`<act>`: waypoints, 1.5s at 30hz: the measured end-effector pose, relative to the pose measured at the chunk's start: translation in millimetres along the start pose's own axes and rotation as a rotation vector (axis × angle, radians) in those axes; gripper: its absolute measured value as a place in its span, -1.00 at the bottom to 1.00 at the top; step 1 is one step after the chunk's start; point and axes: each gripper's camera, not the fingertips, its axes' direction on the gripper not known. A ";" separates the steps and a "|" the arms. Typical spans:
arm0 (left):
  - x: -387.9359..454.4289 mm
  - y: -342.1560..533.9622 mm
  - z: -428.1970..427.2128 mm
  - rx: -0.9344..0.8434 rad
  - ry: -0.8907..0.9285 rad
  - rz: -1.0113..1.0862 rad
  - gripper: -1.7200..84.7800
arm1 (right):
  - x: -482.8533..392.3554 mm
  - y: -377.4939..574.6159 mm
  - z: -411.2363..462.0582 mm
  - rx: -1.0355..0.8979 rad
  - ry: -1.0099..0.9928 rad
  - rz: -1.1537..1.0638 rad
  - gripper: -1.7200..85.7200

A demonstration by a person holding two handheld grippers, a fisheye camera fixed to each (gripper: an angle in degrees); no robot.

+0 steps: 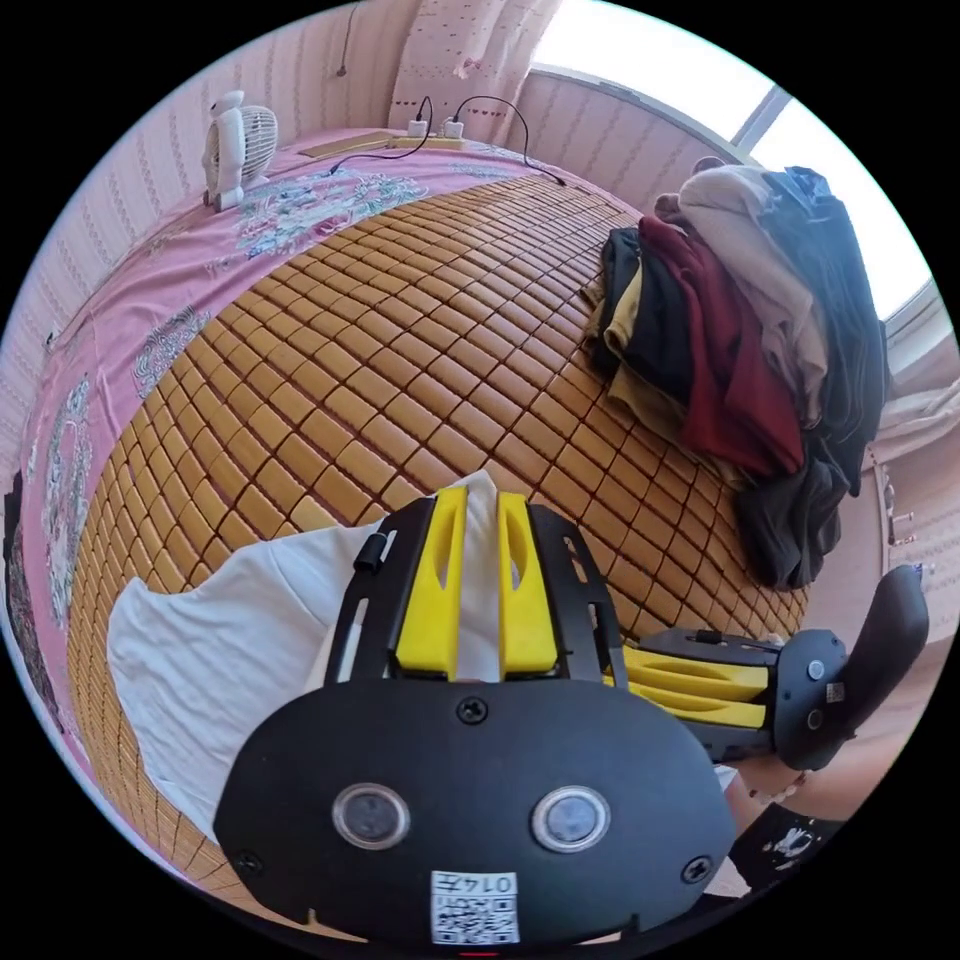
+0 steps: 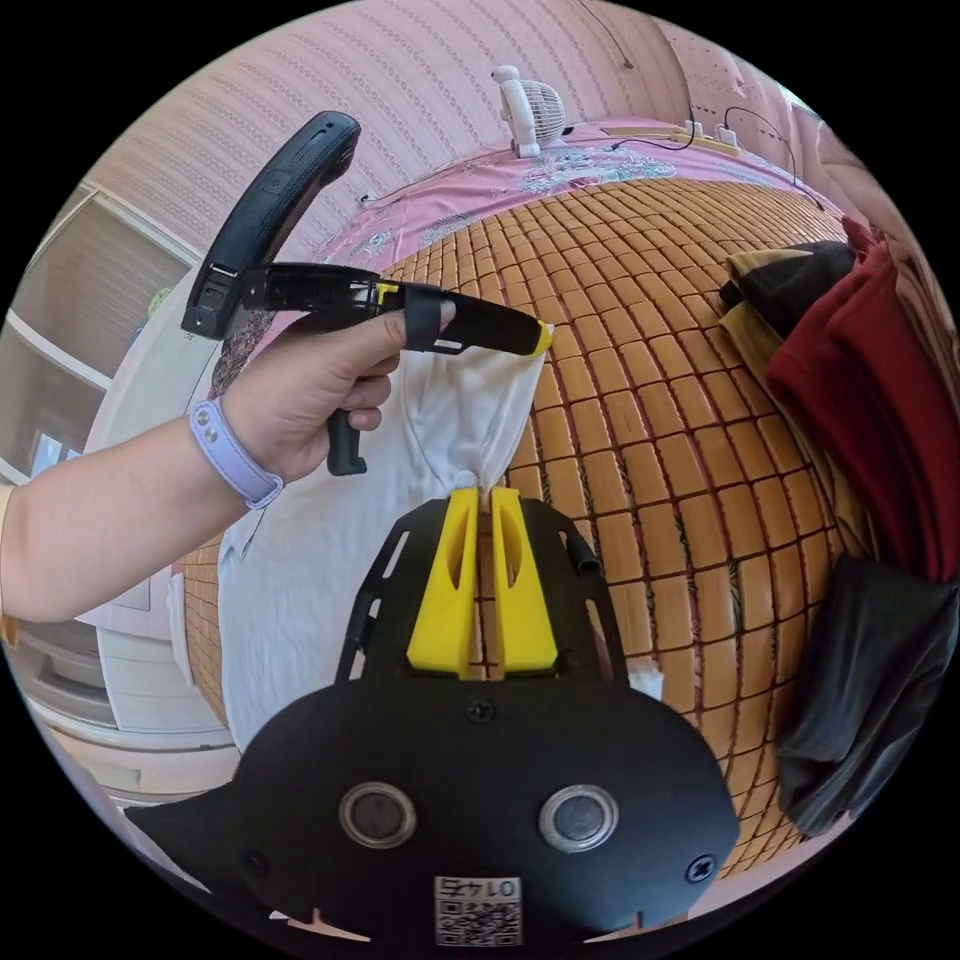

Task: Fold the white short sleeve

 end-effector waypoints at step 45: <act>-365.8 370.1 -203.9 0.052 -0.161 -0.609 -0.95 | -139.4 -234.7 117.3 -0.210 0.039 -0.338 -0.97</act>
